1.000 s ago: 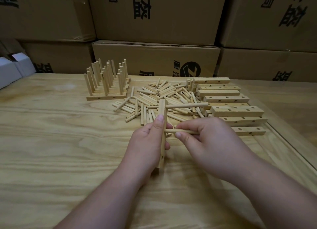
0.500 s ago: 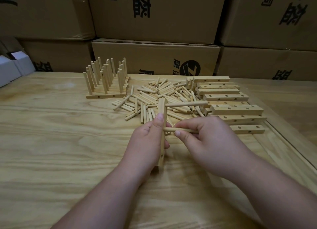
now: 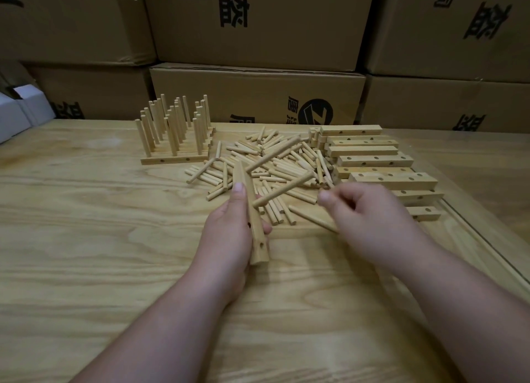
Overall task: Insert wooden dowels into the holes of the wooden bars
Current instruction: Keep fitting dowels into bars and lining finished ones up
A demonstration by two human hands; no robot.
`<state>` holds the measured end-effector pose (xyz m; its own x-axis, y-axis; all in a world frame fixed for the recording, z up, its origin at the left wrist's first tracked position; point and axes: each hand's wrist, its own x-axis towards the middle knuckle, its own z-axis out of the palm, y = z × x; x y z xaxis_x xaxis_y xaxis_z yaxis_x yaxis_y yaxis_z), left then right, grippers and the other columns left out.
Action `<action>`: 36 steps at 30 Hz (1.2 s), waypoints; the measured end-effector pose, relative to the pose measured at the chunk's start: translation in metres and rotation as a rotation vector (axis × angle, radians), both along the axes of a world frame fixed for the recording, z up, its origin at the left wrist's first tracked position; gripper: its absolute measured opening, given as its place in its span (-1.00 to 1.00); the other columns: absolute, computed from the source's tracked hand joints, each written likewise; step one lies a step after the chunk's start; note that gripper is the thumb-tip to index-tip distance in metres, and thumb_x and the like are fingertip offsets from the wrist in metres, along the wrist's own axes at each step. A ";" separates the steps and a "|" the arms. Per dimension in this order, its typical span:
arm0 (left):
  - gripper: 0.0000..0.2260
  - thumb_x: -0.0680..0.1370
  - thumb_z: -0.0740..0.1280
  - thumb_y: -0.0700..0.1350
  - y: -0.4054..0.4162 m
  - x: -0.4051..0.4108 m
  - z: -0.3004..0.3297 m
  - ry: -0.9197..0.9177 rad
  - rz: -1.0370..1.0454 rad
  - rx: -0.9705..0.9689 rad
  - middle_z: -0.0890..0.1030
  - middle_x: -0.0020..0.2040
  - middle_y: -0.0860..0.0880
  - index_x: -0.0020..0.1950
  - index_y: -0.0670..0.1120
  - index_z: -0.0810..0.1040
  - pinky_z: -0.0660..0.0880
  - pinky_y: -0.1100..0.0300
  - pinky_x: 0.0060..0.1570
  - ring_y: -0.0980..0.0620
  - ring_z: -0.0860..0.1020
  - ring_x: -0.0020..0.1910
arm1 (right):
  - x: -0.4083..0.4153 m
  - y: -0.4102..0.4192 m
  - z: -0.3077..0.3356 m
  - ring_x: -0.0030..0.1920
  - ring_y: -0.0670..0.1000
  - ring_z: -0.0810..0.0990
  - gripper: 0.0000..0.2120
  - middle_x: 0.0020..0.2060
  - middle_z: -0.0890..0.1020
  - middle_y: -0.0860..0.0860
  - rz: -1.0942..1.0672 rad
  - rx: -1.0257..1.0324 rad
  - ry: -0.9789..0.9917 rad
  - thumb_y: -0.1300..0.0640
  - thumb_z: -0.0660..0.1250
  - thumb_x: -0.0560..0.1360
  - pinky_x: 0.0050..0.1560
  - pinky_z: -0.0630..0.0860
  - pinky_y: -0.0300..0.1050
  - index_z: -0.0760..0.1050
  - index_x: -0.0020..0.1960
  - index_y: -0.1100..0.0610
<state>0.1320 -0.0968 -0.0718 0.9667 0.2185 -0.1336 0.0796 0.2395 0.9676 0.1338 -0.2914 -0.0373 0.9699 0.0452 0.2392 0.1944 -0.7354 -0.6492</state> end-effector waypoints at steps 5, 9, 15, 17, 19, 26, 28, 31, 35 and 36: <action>-0.53 0.63 0.16 0.29 0.001 -0.002 0.001 0.007 -0.050 -0.013 0.59 -0.42 -0.05 -0.10 0.00 0.71 0.44 0.17 -0.47 0.03 0.51 -0.52 | 0.008 -0.004 -0.017 -0.12 -0.11 0.51 -0.79 -0.11 0.50 -0.16 -0.087 -0.418 0.119 -0.18 0.38 0.52 -0.09 0.54 -0.09 0.64 0.03 -0.09; -0.52 0.64 0.16 0.27 0.000 -0.002 0.003 0.019 -0.036 -0.047 0.57 -0.43 -0.04 -0.02 -0.07 0.67 0.44 0.18 -0.46 0.03 0.49 -0.54 | 0.010 -0.006 -0.017 -0.09 -0.12 0.49 -0.90 -0.04 0.48 -0.15 -0.117 -0.373 0.070 -0.08 0.36 0.55 -0.02 0.53 -0.08 0.63 0.01 -0.11; -0.53 0.67 0.12 0.24 0.002 -0.001 0.008 0.042 0.017 -0.296 0.50 -0.48 -0.02 -0.07 -0.11 0.60 0.40 0.25 -0.56 0.06 0.42 -0.59 | -0.002 -0.001 0.011 -0.11 -0.22 0.53 -0.95 -0.13 0.57 -0.23 0.087 -0.110 0.044 -0.06 0.36 0.56 -0.16 0.43 -0.27 0.55 -0.06 -0.22; -0.54 0.67 0.13 0.23 0.002 0.000 0.009 0.037 0.025 -0.321 0.49 -0.48 -0.02 -0.10 -0.10 0.59 0.39 0.24 -0.57 0.07 0.42 -0.59 | -0.009 0.003 0.018 -0.12 -0.29 0.56 -0.95 -0.13 0.61 -0.32 0.214 -0.092 0.112 -0.07 0.38 0.55 -0.25 0.42 -0.34 0.57 -0.06 -0.24; -0.54 0.67 0.14 0.23 0.002 -0.001 0.009 0.042 0.036 -0.306 0.50 -0.47 -0.01 -0.13 -0.09 0.60 0.41 0.23 -0.57 0.07 0.44 -0.58 | -0.014 0.006 0.021 -0.14 -0.33 0.55 -0.94 -0.14 0.60 -0.37 0.286 -0.112 0.136 -0.08 0.39 0.53 -0.33 0.44 -0.39 0.58 -0.06 -0.26; -0.54 0.65 0.16 0.25 0.003 0.000 0.009 0.046 0.028 -0.311 0.50 -0.49 -0.01 -0.10 -0.10 0.59 0.42 0.23 -0.55 0.06 0.44 -0.58 | -0.017 0.005 0.029 -0.33 -0.23 0.50 -0.91 -0.23 0.60 -0.32 0.289 -0.044 0.067 -0.09 0.44 0.49 -0.39 0.48 -0.35 0.61 -0.04 -0.30; -0.54 0.64 0.17 0.26 0.004 0.001 0.008 0.047 0.028 -0.298 0.50 -0.48 -0.02 -0.07 -0.11 0.59 0.41 0.21 -0.56 0.06 0.44 -0.58 | -0.019 0.004 0.032 -0.35 -0.22 0.47 -0.89 -0.26 0.60 -0.30 0.299 -0.037 0.051 -0.10 0.44 0.47 -0.40 0.46 -0.35 0.62 -0.04 -0.30; -0.56 0.64 0.18 0.26 0.004 0.002 0.007 0.038 0.022 -0.287 0.49 -0.49 -0.02 -0.03 -0.10 0.57 0.40 0.21 -0.57 0.05 0.42 -0.59 | -0.023 0.005 0.038 -0.26 -0.21 0.50 -0.89 -0.21 0.62 -0.27 0.327 -0.034 0.029 -0.12 0.43 0.41 -0.34 0.47 -0.32 0.64 -0.07 -0.27; -0.61 0.64 0.22 0.22 0.003 0.003 0.006 -0.003 0.013 -0.298 0.46 -0.49 -0.04 -0.08 -0.08 0.56 0.35 0.22 -0.60 0.04 0.39 -0.60 | -0.028 0.007 0.046 -0.12 -0.12 0.54 -0.87 -0.15 0.63 -0.19 0.396 -0.008 0.017 -0.12 0.44 0.37 -0.16 0.50 -0.19 0.67 -0.07 -0.23; -0.62 0.64 0.22 0.21 0.003 0.003 0.006 -0.009 0.014 -0.302 0.46 -0.49 -0.04 -0.09 -0.08 0.55 0.34 0.22 -0.61 0.04 0.38 -0.60 | -0.029 0.008 0.047 -0.11 -0.12 0.55 -0.85 -0.16 0.64 -0.19 0.422 0.004 0.023 -0.12 0.44 0.36 -0.13 0.53 -0.15 0.68 -0.08 -0.22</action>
